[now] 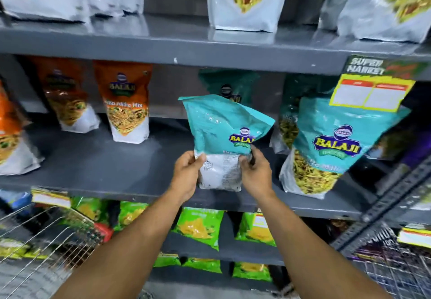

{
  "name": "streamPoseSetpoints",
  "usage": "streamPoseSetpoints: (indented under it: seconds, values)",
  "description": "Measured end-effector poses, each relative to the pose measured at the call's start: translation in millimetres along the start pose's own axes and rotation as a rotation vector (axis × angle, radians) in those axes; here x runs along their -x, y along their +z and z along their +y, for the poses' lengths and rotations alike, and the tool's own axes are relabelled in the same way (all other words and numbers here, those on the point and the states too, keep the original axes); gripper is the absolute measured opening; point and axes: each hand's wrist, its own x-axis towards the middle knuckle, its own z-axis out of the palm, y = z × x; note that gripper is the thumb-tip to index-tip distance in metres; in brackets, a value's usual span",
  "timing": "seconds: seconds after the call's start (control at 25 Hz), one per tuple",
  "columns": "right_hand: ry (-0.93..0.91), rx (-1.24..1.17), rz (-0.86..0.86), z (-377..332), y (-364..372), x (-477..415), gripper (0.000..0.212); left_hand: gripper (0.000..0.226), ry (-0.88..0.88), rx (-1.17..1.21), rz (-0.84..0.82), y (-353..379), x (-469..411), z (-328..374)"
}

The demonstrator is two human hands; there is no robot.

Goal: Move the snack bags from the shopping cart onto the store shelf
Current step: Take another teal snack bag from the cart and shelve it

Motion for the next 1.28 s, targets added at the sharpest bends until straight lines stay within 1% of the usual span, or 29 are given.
streamPoseSetpoints:
  seconds: [0.04,0.08,0.16,0.2,0.24,0.32,0.36,0.44,0.48,0.56,0.6,0.68,0.72,0.76,0.8,0.84,0.92,0.96,1.0,1.04,1.12,1.2,1.28]
  values:
    - [-0.011,-0.010,0.022,1,-1,3,0.042,0.009,-0.005,0.007,0.002,1,-1,3]
    - [-0.026,-0.020,0.080,6,0,7,0.039,0.013,-0.006,0.004,0.004,3,-3,6]
    - [-0.054,-0.003,0.197,14,7,28,0.028,0.027,-0.016,0.019,-0.048,8,-5,16]
    - [-0.061,0.017,0.181,15,11,43,0.027,0.036,-0.033,0.040,-0.104,11,-6,20]
    - [-0.071,0.028,0.127,19,16,56,0.032,0.042,-0.055,0.047,-0.152,15,-6,23]
    - [-0.027,-0.004,0.020,19,21,68,0.042,0.052,-0.060,-0.018,-0.184,16,-3,25]
    - [0.041,-0.089,-0.002,15,20,64,0.044,0.063,-0.037,-0.076,-0.190,13,1,21]
    - [0.173,-0.274,-0.068,17,17,40,0.047,0.086,0.009,-0.266,-0.195,5,15,5]
    - [0.257,-0.347,-0.115,17,15,26,0.051,0.090,0.034,-0.378,-0.212,2,24,-4]
    - [0.404,-0.499,-0.171,18,10,0,0.064,0.083,0.116,-0.546,-0.227,1,44,-15]
    - [0.453,-0.561,-0.162,16,7,-9,0.064,0.074,0.174,-0.590,-0.202,2,52,-19]
    - [0.488,-0.601,-0.148,12,2,-26,0.054,0.050,0.239,-0.535,-0.147,6,59,-17]
    - [0.495,-0.608,-0.117,9,1,-32,0.051,0.039,0.229,-0.472,-0.149,8,57,-16]
    - [0.499,-0.631,-0.086,4,1,-36,0.049,0.034,0.210,-0.421,-0.167,9,54,-14]
    - [0.503,-0.632,-0.043,3,4,-41,0.048,0.037,0.189,-0.400,-0.144,9,49,-15]
    - [0.497,-0.608,0.015,0,4,-43,0.046,0.047,0.175,-0.423,-0.101,8,45,-16]
    - [0.509,-0.528,0.083,-2,4,-44,0.045,0.078,0.139,-0.514,-0.055,7,37,-15]
    - [0.497,-0.493,0.099,-4,4,-42,0.045,0.086,0.118,-0.540,-0.067,6,34,-13]
    - [0.473,-0.463,0.125,-5,2,-39,0.044,0.084,0.098,-0.560,-0.090,5,31,-11]
    - [0.432,-0.463,0.163,-7,-1,-35,0.042,0.077,0.080,-0.582,-0.113,4,28,-9]
    - [0.285,-0.521,0.219,-11,-5,-21,0.038,0.078,0.050,-0.594,-0.126,1,24,-8]
    - [0.118,-0.549,0.201,-15,-7,-9,0.031,0.085,0.023,-0.591,-0.123,0,25,-8]
    - [-0.006,-0.562,0.127,-18,-8,-2,0.028,0.086,0.014,-0.591,-0.126,-1,25,-8]
